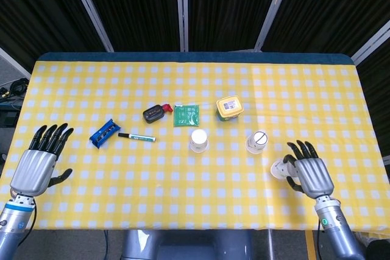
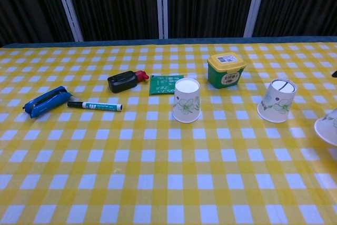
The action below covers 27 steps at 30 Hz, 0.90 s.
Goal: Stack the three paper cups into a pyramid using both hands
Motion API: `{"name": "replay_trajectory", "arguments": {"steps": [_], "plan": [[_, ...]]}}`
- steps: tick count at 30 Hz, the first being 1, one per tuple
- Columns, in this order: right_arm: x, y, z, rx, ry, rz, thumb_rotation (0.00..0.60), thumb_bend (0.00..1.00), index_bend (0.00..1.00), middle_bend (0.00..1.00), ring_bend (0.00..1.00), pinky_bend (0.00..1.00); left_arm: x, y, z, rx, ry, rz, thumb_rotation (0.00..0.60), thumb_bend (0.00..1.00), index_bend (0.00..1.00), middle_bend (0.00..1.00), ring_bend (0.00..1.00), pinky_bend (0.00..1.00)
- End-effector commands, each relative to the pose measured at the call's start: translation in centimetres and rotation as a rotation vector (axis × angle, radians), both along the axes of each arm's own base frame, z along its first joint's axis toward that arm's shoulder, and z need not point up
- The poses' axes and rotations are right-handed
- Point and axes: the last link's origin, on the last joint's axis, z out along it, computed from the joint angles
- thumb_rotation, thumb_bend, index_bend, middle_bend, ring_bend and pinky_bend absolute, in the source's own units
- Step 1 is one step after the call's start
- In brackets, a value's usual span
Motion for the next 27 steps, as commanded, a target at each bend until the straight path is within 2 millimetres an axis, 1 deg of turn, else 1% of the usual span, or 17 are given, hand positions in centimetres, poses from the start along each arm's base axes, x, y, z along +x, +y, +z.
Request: {"name": "replay_trajectory", "arguments": {"steps": [1,8,11,20,23,27], "plan": [[2.1,-1.1,-1.6,0.026,-0.017,0.032,0.600,0.25,0.50,0.11,0.00,0.00,-0.1,0.2,0.1,0.000,-0.004,0.010,0.600,0.20,0.00,0.00,0.00,0.00],[6.2,-2.6,-3.5,0.047,-0.028,0.118,0.600,0.25,0.51,0.11,0.00,0.00,-0.6,0.8,0.1,-0.009,-0.009,0.038,0.600,0.20,0.00,0.00,0.00,0.00],[7.4,-3.0,-4.2,0.057,-0.028,0.142,0.600,0.25,0.51,0.12,0.00,0.00,-0.7,0.9,0.0,-0.015,-0.001,0.051,0.600,0.20,0.00,0.00,0.00,0.00],[10.0,-4.5,-6.2,0.089,-0.018,0.174,0.600,0.25,0.51,0.12,0.00,0.00,-0.9,1.4,0.3,-0.017,-0.012,0.065,0.600,0.20,0.00,0.00,0.00,0.00],[10.6,-5.8,-7.1,0.098,-0.001,0.177,0.600,0.25,0.51,0.12,0.00,0.01,-1.1,1.6,0.4,-0.015,-0.019,0.073,0.600,0.20,0.00,0.00,0.00,0.00],[11.1,-7.4,-7.6,0.092,0.016,0.173,0.600,0.25,0.51,0.12,0.00,0.00,-1.3,1.8,0.5,-0.022,-0.023,0.077,0.600,0.20,0.00,0.00,0.00,0.00]]}}
